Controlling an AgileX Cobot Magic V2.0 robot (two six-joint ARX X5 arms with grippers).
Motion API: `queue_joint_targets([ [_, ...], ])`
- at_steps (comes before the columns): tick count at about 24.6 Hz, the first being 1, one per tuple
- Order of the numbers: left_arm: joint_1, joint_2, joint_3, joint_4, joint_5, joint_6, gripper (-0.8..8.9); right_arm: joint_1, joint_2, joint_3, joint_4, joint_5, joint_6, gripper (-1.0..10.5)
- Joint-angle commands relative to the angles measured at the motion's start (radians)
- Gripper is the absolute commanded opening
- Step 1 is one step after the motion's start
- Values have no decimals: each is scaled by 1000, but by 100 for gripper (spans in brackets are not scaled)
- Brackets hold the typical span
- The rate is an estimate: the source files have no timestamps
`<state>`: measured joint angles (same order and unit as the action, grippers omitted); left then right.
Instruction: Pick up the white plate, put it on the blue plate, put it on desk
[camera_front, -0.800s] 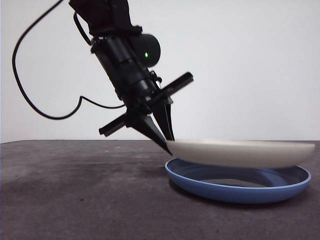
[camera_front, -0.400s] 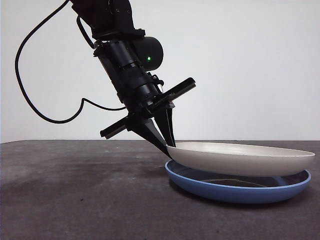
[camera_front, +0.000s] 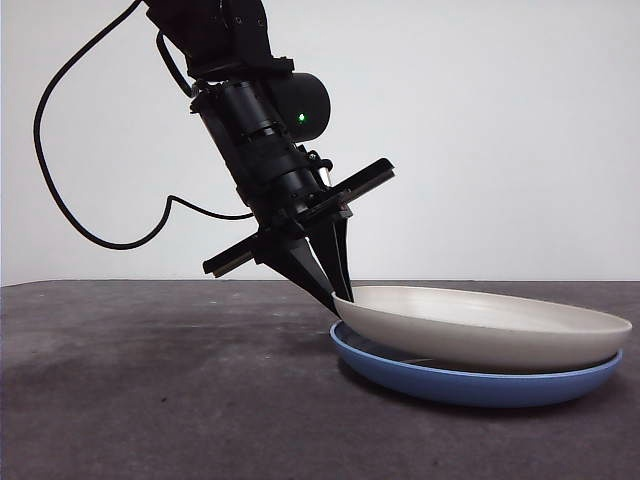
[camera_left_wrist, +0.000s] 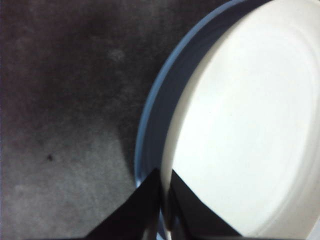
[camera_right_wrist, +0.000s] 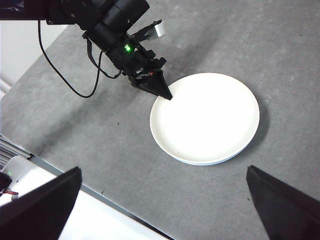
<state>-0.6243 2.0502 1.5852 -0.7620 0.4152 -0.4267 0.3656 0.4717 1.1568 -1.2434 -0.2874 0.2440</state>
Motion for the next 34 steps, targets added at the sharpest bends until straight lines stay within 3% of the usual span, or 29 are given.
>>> queue_joint_targets([
  [1,-12,30,27,14,0,25,30,5,2,20,7,0,10,548],
  [4,-12,30,27,26,0,25,57,5,2,20,7,0,11,548],
  [9,-12,30,27,37,0,25,306,5,2,20,6,0,11,548],
  [12,-12,30,27,42,0,25,406,5,2,20,5,-1,11,548],
  [19,-12,30,50,25,3,26,425,5,2,20,0,0,11,548],
  [24,-12,29,127,-66,2,82,511,5,2,20,0,0,11,548],
  [34,-10,-105,237,-298,-156,224,510,4,2,20,0,0,13,548],
])
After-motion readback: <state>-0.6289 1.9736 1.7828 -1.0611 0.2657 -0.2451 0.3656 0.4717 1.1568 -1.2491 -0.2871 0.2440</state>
